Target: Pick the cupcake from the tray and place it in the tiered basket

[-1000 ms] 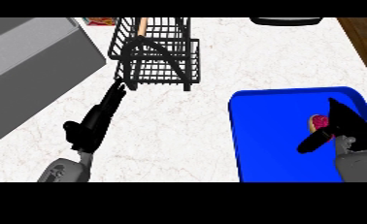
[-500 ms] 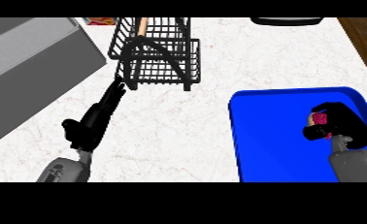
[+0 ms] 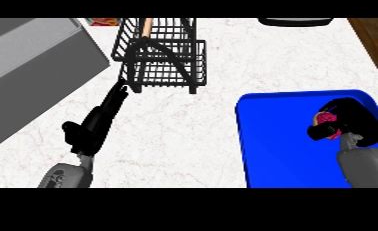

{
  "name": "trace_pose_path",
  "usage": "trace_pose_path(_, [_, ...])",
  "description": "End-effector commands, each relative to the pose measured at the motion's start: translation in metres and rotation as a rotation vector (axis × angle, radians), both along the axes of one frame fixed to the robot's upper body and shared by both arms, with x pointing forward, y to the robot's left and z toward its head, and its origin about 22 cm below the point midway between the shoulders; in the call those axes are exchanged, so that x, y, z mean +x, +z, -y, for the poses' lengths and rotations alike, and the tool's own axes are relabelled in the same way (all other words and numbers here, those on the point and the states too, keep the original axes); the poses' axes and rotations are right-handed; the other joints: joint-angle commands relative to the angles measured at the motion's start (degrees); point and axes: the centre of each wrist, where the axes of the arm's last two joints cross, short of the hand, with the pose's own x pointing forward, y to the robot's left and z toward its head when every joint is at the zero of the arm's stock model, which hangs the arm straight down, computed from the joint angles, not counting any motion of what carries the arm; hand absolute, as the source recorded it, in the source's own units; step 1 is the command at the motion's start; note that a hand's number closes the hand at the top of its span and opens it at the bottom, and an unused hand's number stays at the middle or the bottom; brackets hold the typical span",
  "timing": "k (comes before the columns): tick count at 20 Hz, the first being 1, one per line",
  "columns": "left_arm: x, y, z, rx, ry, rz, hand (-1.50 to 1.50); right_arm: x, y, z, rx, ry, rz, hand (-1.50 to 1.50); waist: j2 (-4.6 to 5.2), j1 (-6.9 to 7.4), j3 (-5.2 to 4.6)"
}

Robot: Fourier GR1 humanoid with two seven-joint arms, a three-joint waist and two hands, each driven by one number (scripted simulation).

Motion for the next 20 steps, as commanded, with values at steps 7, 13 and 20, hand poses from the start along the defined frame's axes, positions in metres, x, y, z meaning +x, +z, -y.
trace_pose_path(7, [0.009,0.006,0.003,0.006,-0.025,0.019,0.0,0.017,0.02,-0.028,-0.107,0.617,0.05,1.5,0.6,1.46,0.04])
trace_pose_path(13, [-0.001,0.003,-0.004,0.003,-0.009,-0.002,0.0,0.021,0.055,-0.02,0.106,0.68,0.348,1.5,-0.03,-0.15,0.02])
trace_pose_path(20, [-0.001,0.017,-0.001,0.006,-0.007,-0.002,0.0,0.027,0.151,-0.042,0.225,0.801,0.642,1.5,-0.31,-0.05,-0.01])
